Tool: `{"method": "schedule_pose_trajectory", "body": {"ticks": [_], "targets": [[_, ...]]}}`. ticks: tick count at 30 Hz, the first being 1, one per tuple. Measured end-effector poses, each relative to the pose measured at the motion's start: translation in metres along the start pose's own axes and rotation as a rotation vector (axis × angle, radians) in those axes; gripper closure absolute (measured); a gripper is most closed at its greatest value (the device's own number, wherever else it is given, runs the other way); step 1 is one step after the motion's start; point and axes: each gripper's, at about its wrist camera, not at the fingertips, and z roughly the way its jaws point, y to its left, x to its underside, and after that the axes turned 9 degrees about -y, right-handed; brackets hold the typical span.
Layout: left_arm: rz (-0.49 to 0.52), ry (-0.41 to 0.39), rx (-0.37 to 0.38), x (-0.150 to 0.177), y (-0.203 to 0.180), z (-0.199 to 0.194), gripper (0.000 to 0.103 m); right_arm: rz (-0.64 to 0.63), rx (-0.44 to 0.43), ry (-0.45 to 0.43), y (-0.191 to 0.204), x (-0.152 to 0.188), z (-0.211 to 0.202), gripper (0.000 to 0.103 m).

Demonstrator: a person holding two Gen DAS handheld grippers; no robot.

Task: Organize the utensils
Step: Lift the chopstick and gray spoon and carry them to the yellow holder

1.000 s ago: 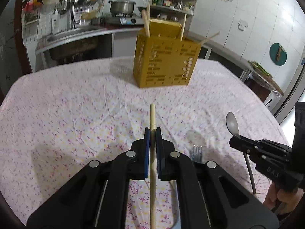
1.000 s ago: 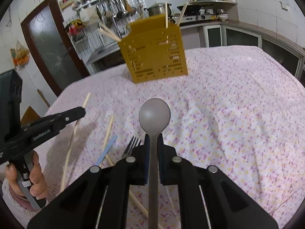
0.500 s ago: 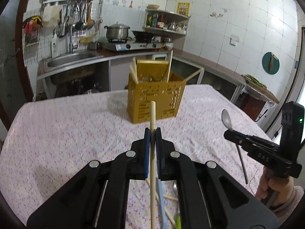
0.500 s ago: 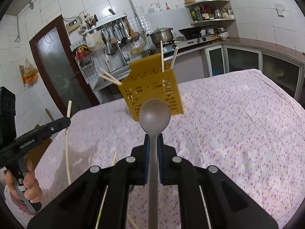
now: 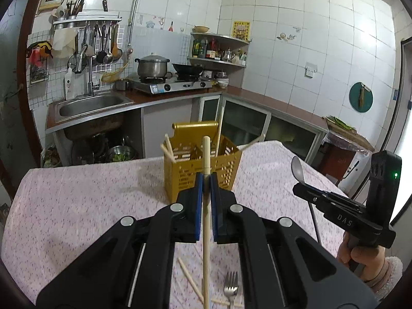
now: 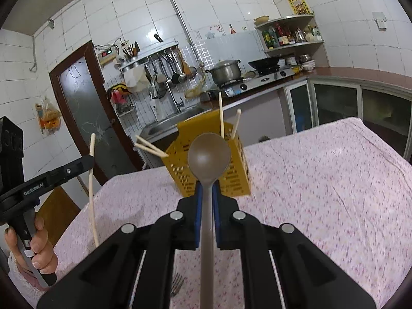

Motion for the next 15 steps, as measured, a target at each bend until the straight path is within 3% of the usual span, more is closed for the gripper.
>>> {"method": "schedule_pose_trajectory", "body": {"ticks": [6, 15], "targets": [[-0.015, -0.042, 0.008, -0.021, -0.001, 0.018, 0.098, 0.007, -0.013, -0.048, -0.008, -0.017, 0.017, 0.092], [-0.001, -0.133, 0.003, -0.058, -0.003, 0.044, 0.099, -0.115, 0.027, -0.166, 0.009, -0.055, 0.045, 0.098]]}}
